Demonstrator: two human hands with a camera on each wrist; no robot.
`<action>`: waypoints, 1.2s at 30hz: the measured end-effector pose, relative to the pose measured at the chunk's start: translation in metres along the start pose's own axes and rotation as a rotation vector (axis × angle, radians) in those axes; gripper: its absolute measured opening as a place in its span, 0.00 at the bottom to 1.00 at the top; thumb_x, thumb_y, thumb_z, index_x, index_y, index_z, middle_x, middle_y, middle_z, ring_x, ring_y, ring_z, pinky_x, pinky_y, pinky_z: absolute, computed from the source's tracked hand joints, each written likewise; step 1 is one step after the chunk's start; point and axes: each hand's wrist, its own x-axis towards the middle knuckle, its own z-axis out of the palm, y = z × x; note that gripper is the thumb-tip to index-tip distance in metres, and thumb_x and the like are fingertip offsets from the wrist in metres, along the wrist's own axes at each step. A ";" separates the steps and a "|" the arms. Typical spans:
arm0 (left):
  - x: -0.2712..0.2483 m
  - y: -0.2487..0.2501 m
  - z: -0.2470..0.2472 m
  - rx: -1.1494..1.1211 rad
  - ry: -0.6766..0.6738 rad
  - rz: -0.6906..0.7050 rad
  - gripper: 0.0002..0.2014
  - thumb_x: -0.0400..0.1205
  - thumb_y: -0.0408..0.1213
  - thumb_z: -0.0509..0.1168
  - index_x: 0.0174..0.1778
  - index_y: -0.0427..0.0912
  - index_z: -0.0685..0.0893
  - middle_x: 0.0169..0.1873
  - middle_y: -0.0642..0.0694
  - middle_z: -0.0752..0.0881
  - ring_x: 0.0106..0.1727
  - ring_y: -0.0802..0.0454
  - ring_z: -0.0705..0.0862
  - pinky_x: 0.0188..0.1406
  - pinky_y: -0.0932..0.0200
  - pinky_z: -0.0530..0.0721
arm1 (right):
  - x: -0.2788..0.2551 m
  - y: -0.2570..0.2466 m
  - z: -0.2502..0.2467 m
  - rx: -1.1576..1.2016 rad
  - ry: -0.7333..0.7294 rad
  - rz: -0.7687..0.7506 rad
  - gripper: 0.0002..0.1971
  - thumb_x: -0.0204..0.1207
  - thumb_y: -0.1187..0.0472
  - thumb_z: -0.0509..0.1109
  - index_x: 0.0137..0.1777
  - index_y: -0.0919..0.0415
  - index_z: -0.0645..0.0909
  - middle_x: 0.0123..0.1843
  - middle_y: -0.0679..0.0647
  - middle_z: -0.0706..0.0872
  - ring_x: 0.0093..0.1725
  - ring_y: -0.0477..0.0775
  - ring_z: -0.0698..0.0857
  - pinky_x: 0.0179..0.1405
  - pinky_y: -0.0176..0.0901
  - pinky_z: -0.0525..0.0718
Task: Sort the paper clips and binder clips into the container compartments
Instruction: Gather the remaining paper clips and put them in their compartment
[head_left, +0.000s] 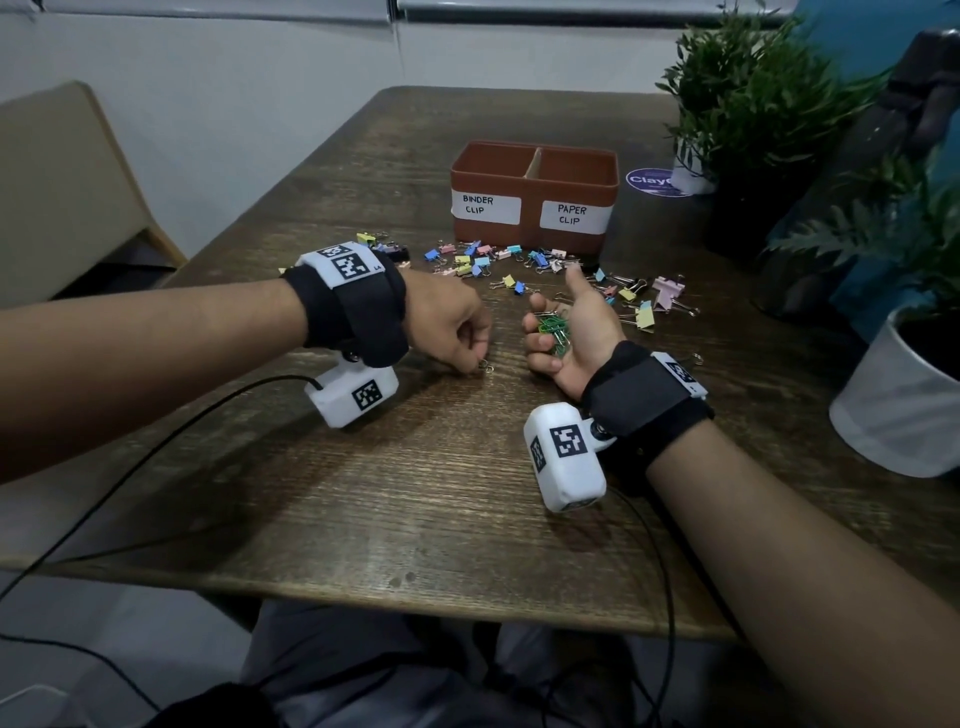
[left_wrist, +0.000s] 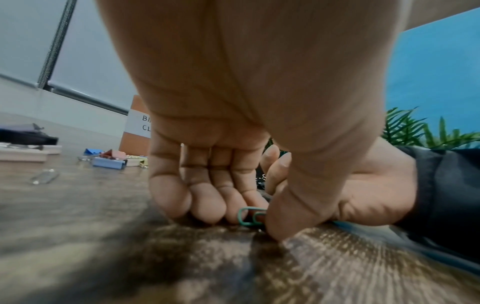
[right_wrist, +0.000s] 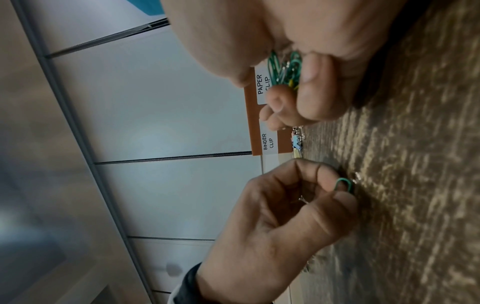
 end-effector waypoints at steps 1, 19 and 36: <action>0.000 0.000 0.000 0.004 0.003 0.000 0.05 0.79 0.39 0.72 0.49 0.45 0.87 0.36 0.53 0.89 0.35 0.60 0.83 0.38 0.69 0.79 | 0.001 0.000 0.000 -0.003 0.003 -0.001 0.28 0.84 0.33 0.53 0.40 0.58 0.76 0.30 0.52 0.75 0.17 0.46 0.65 0.14 0.30 0.57; 0.001 0.034 -0.044 0.030 0.253 0.159 0.02 0.79 0.41 0.68 0.45 0.49 0.85 0.33 0.56 0.85 0.32 0.62 0.79 0.37 0.68 0.77 | 0.006 0.002 -0.002 -0.013 -0.084 0.040 0.35 0.81 0.28 0.48 0.60 0.61 0.71 0.31 0.56 0.76 0.19 0.47 0.69 0.13 0.31 0.60; -0.014 -0.035 -0.018 0.045 0.225 -0.130 0.25 0.73 0.61 0.73 0.64 0.57 0.84 0.48 0.57 0.86 0.52 0.54 0.85 0.52 0.59 0.80 | 0.004 -0.010 -0.014 -0.104 0.017 -0.082 0.19 0.85 0.44 0.62 0.35 0.54 0.72 0.27 0.49 0.74 0.17 0.44 0.63 0.14 0.32 0.54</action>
